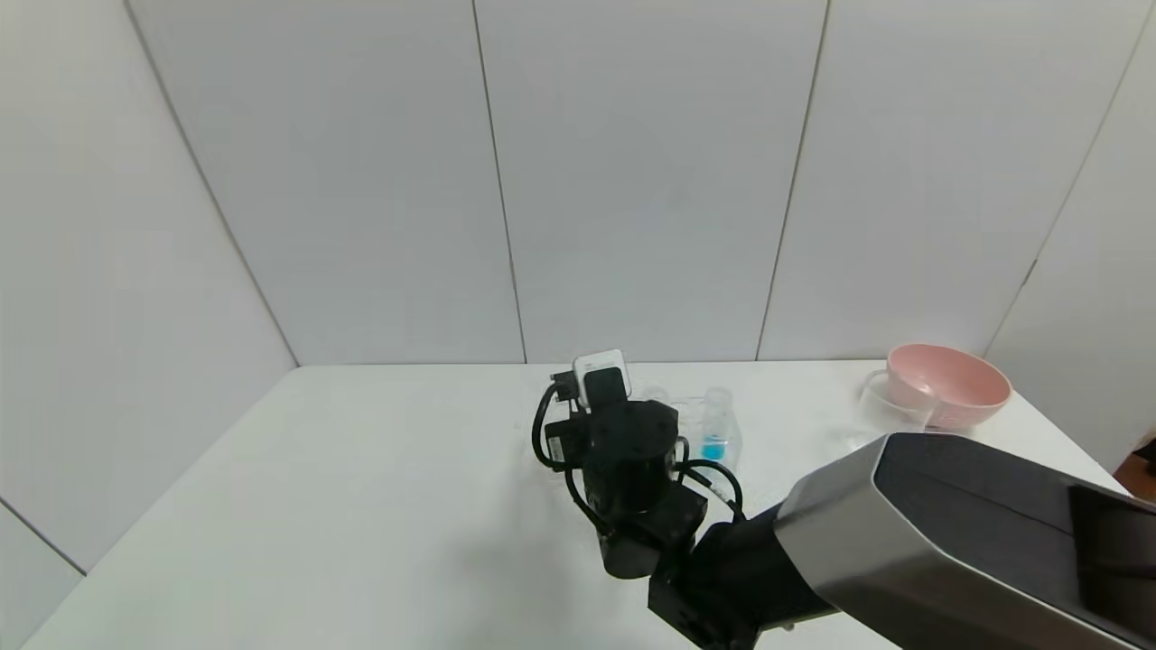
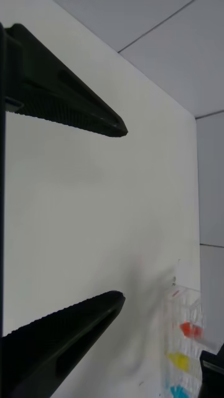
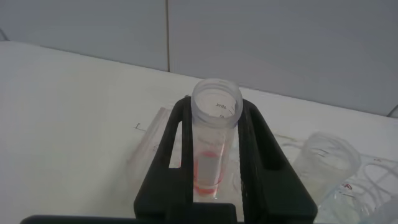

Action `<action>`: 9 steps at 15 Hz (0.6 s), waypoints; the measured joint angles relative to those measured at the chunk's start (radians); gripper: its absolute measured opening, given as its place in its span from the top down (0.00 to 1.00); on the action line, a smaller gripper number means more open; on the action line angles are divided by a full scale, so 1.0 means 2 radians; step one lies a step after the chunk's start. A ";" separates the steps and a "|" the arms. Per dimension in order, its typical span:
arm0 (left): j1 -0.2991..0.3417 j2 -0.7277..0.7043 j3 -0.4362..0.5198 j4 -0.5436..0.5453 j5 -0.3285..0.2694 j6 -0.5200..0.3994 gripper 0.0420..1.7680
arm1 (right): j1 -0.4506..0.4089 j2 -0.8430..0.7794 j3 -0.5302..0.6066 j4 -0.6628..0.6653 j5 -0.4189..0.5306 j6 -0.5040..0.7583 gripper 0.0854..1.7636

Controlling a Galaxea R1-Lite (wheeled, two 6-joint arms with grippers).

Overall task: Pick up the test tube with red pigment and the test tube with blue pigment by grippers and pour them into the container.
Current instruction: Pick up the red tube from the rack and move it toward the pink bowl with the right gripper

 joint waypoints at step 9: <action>0.000 0.000 0.000 0.000 0.000 0.000 0.00 | 0.004 -0.052 0.002 0.002 0.008 -0.019 0.76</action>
